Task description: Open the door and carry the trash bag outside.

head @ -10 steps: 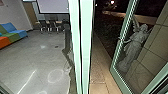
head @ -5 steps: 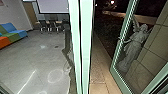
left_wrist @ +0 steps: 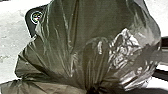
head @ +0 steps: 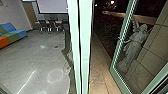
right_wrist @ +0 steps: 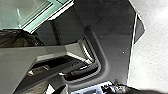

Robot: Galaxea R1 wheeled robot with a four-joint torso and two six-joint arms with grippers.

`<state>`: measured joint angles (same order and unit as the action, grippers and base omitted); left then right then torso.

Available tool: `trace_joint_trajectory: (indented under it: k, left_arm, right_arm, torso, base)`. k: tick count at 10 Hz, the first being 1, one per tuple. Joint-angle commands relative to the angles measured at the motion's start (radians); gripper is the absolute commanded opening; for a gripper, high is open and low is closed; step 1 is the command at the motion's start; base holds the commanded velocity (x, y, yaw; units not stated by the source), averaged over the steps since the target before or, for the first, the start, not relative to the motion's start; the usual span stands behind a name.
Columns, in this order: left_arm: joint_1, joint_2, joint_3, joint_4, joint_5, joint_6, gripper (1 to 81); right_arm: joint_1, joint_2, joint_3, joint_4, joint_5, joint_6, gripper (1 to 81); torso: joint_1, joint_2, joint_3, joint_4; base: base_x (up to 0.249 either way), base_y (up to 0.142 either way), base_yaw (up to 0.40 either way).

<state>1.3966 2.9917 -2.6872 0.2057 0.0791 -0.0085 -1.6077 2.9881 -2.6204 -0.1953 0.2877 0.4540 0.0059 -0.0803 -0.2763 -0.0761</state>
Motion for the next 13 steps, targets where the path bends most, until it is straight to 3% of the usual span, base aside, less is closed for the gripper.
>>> trace_joint_trajectory:
  k: [1,9,10,13]
  left_arm:
    - [-0.035,0.0,0.001,-0.006,0.06,-0.001,1.0]
    - [-0.034,0.006,0.001,0.0,0.06,0.001,1.0]
    - [-0.034,0.006,0.001,0.0,0.06,0.001,1.0]
    - [-0.034,0.006,0.001,0.001,0.06,0.001,1.0]
  right_arm:
    - [0.014,-0.004,0.002,-0.016,-0.047,-0.002,81.1]
    - [0.016,-0.002,0.002,-0.016,-0.051,-0.002,81.1]
    - [0.016,-0.002,0.002,-0.016,-0.051,-0.002,81.1]
    - [0.016,-0.001,0.002,-0.016,-0.053,-0.003,81.1]
  torso:
    - [0.0,0.0,0.0,0.0]
    - [0.0,0.0,0.0,0.0]
    - [0.0,0.0,0.073,0.0]
    - [0.0,0.0,0.145,0.0]
  base:
    - [0.0,-0.124,0.0]
    - [0.0,-0.131,0.0]
    - [0.0,-0.144,0.0]
    - [0.0,-0.144,0.0]
